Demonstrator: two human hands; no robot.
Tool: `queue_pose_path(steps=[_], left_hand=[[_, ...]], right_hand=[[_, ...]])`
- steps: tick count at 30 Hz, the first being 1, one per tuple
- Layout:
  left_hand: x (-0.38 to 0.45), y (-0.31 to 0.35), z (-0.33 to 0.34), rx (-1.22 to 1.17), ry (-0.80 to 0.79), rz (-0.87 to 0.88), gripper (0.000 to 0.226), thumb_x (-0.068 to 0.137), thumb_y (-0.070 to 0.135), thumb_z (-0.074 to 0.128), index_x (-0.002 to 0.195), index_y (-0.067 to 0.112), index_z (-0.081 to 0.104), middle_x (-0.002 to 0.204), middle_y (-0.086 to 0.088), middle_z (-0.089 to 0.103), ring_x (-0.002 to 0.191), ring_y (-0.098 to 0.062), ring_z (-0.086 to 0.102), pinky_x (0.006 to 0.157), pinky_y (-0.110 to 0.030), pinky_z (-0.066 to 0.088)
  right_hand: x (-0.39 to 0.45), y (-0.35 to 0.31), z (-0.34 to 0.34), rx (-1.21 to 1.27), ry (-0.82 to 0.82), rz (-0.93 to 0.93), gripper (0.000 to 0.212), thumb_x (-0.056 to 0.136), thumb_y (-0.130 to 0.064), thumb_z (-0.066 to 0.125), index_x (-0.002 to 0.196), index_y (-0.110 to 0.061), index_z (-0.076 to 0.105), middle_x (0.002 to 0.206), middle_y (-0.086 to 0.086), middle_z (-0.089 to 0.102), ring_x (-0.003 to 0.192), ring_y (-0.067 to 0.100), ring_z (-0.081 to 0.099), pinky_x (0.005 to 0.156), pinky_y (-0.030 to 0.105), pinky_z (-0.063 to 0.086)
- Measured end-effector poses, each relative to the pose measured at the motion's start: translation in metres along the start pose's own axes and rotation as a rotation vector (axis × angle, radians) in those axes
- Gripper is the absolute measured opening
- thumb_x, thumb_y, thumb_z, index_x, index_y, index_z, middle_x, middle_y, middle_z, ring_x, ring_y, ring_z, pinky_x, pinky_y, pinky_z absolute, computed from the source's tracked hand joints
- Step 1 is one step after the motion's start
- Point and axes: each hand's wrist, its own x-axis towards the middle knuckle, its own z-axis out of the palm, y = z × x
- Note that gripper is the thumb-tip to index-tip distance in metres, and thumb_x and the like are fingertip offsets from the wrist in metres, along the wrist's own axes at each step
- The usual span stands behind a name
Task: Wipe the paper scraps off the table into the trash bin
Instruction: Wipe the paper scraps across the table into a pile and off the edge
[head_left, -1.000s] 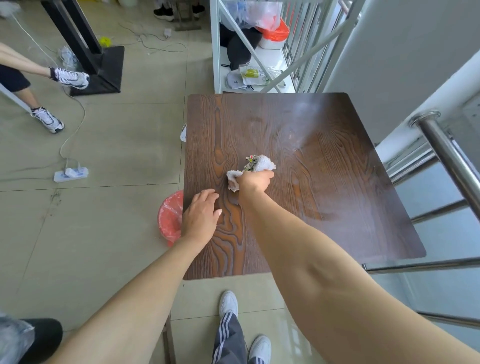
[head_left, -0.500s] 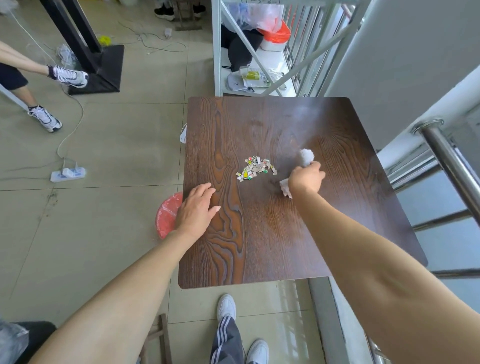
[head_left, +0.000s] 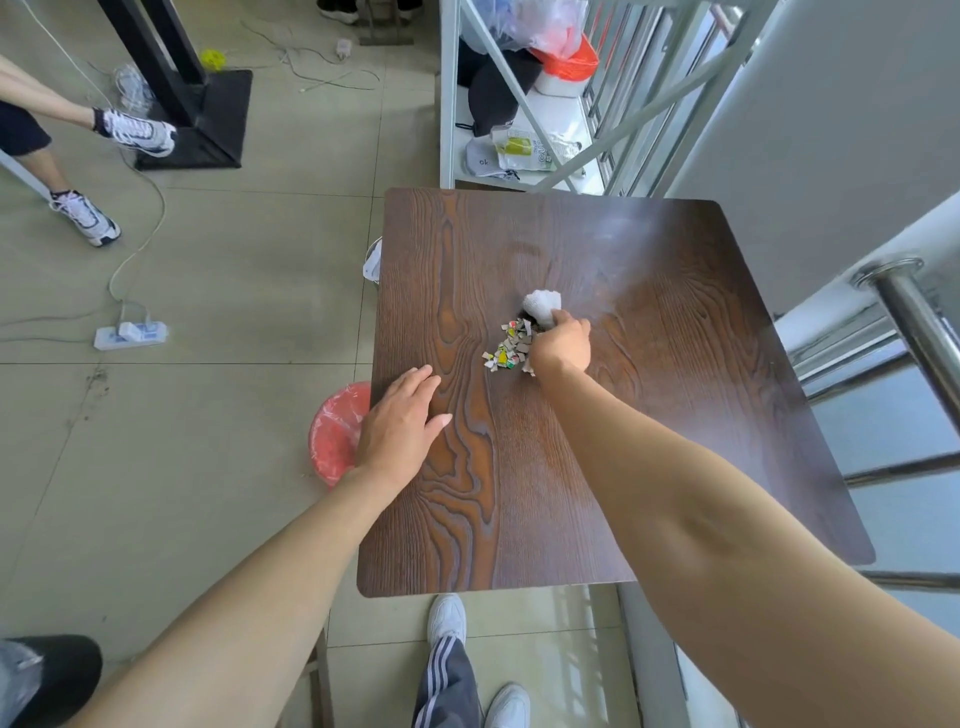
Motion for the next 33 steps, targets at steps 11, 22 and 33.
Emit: queue_pose_path(steps=[11,22,33], left_hand=[[0.000,0.000,0.002,0.032,0.016,0.010,0.055,0.093,0.036,0.052,0.142,0.013,0.040,0.154,-0.001,0.034,0.144,-0.017,0.028,0.115,-0.033,0.030],[-0.002,0.002,0.003,0.009,0.089,0.012,0.051,0.089,0.031,0.060,0.134,0.009,0.050,0.137,-0.003,0.047,0.129,-0.020,0.042,0.106,-0.033,0.043],[-0.002,0.000,0.004,0.039,0.108,0.021,0.050,0.089,0.032,0.060,0.131,0.007,0.052,0.130,-0.006,0.051,0.121,-0.022,0.046,0.106,-0.032,0.041]], right_hand=[[-0.013,-0.046,0.049,-0.097,-0.205,-0.296,0.048,0.094,0.001,0.041,0.138,-0.016,0.052,0.136,0.011,0.045,0.120,0.031,0.056,0.097,0.030,0.044],[0.017,-0.066,0.044,-0.226,-0.045,-0.361,0.045,0.089,-0.001,0.047,0.129,-0.015,0.060,0.132,0.014,0.046,0.119,0.035,0.053,0.100,0.038,0.045],[0.001,-0.074,0.068,-0.519,-0.297,-0.853,0.050,0.093,0.002,0.039,0.124,-0.026,0.065,0.118,0.008,0.058,0.111,0.033,0.051,0.088,0.033,0.041]])
